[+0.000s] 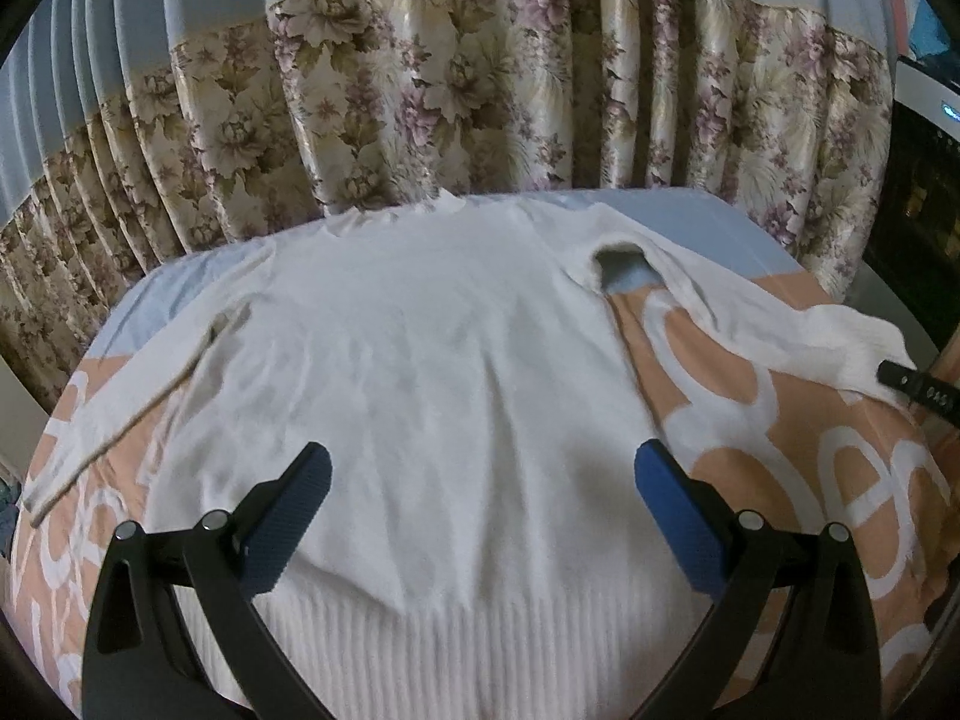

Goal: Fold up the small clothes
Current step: 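Move the right gripper to the sweater's sleeve cuff and grasp it, then carry the held sleeve across the sweater body and open the right gripper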

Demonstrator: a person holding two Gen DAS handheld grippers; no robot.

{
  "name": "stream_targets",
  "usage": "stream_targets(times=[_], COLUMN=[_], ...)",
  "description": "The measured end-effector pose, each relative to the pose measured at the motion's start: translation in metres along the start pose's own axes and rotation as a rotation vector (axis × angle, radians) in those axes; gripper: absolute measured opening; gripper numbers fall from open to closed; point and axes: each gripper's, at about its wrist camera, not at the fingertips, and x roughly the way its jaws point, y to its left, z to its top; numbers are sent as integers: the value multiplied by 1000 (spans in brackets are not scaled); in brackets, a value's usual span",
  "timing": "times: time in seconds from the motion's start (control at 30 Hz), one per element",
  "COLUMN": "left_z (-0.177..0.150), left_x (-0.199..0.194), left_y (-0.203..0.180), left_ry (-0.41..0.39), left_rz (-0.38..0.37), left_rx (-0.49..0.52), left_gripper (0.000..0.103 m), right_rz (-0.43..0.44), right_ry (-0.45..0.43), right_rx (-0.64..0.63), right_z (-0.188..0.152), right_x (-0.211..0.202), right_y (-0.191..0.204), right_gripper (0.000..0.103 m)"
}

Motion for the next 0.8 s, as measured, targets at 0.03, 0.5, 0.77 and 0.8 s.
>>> stream_targets(times=[0.03,0.5,0.77,0.8], left_z=[3,31,48,50], left_x=[1,32,71,78], left_y=[6,106,169,177], left_ry=[-5,-30,-24,-21], left_rz=[2,81,152,159], left_rx=[-4,-14,-62,-66], left_gripper=[101,101,101,101], right_rz=[4,218,294,298], right_ry=[-10,-58,-12,-8], right_rx=[-8,-110,-173,-178], right_z=[4,52,66,66], right_x=[-2,17,65,69], right_y=[7,165,260,269], right_gripper=[12,12,12,12])
